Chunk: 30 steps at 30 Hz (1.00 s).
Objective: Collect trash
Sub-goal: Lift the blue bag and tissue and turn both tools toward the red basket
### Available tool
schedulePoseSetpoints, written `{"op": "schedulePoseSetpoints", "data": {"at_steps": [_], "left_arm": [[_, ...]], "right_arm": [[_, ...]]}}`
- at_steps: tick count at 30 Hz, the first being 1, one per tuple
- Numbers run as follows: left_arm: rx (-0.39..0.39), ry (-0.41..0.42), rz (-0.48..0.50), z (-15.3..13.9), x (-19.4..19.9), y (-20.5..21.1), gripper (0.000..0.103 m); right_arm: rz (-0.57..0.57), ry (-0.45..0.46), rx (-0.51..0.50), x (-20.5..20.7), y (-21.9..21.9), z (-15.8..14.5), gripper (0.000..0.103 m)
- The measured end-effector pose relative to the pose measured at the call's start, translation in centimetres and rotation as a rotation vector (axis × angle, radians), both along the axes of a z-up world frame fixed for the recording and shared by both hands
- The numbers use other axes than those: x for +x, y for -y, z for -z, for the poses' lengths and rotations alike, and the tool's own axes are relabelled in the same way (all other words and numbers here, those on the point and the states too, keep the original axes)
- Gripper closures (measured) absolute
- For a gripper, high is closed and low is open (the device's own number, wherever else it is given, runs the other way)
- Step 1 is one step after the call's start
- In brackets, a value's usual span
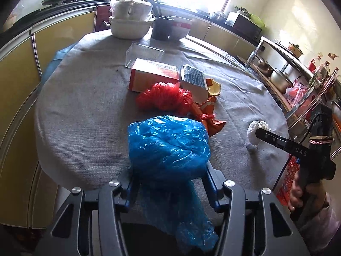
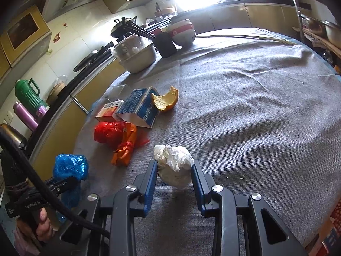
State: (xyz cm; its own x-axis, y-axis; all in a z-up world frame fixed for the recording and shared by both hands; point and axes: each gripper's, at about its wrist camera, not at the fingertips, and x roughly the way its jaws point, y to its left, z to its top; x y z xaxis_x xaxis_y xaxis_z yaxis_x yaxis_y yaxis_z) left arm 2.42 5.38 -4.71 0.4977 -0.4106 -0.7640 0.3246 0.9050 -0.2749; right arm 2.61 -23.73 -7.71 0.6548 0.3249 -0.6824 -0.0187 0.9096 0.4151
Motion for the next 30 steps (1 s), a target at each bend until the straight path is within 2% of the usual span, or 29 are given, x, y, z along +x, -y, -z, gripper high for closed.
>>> {"op": "schedulePoseSetpoints", "data": {"at_steps": [17, 30], "left_arm": [[-0.004, 0.031, 0.031, -1.5, -1.9, 1.6, 0.048], [0.0, 0.064, 0.087, -3.0, -4.3, 4.8, 0.048]], "right_arm": [[0.001, 0.042, 0.005, -2.5, 0.1, -1.3, 0.069], [0.041, 0.077, 0.014, -5.5, 2.0, -2.1, 0.069]]}}
